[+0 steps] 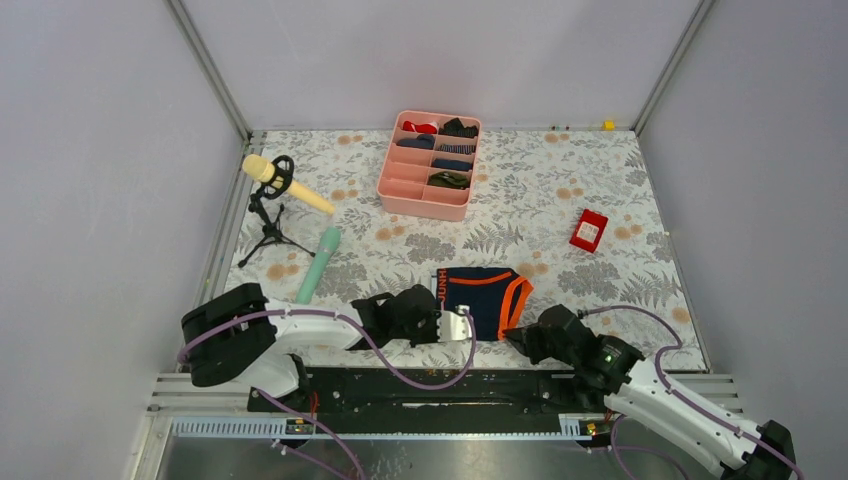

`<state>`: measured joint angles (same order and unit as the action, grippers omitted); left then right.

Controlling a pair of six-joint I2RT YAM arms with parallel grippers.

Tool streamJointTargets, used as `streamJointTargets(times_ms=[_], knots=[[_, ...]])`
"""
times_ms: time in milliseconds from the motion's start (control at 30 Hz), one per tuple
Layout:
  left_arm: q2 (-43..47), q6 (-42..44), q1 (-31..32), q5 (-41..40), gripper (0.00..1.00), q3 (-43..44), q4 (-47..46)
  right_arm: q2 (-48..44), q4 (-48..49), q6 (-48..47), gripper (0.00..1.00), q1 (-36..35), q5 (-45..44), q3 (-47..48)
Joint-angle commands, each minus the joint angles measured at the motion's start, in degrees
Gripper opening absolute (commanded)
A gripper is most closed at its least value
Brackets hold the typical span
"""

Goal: Roll the underwear
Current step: Fold the underwear at the center of the board.

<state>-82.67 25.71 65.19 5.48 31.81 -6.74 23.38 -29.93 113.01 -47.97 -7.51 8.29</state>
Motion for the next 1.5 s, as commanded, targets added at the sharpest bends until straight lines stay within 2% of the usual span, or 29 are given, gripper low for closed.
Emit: streamJointTargets(times_ms=[0, 300, 600, 1067, 1233, 1467], knots=[[3.2, -1.5, 0.2, 2.4, 0.00, 0.9, 2.3, -1.9, -10.6, -2.1, 0.00, -0.3, -6.5, -3.6], [6.2, -1.0, -0.5, 4.3, 0.00, 3.7, 8.6, -4.9, -14.9, -6.9, 0.00, -0.3, -11.8, 2.3], [6.9, -0.7, -4.5, 7.2, 0.00, 7.5, 9.7, -0.5, -15.0, -13.7, 0.00, -0.3, -17.1, 10.8], [5.2, 0.5, -7.9, 8.2, 0.00, 12.3, 10.3, 4.5, -11.9, -20.5, 0.00, 0.2, -23.8, 18.1], [3.0, 0.7, -9.5, 9.6, 0.00, 15.9, 11.9, 9.1, -7.3, -25.0, 0.00, 3.9, -20.8, 19.6], [-0.4, -0.5, -12.8, 12.8, 0.00, 20.2, 10.4, 14.4, -0.2, -31.2, 0.00, 13.4, -13.3, 20.9]])
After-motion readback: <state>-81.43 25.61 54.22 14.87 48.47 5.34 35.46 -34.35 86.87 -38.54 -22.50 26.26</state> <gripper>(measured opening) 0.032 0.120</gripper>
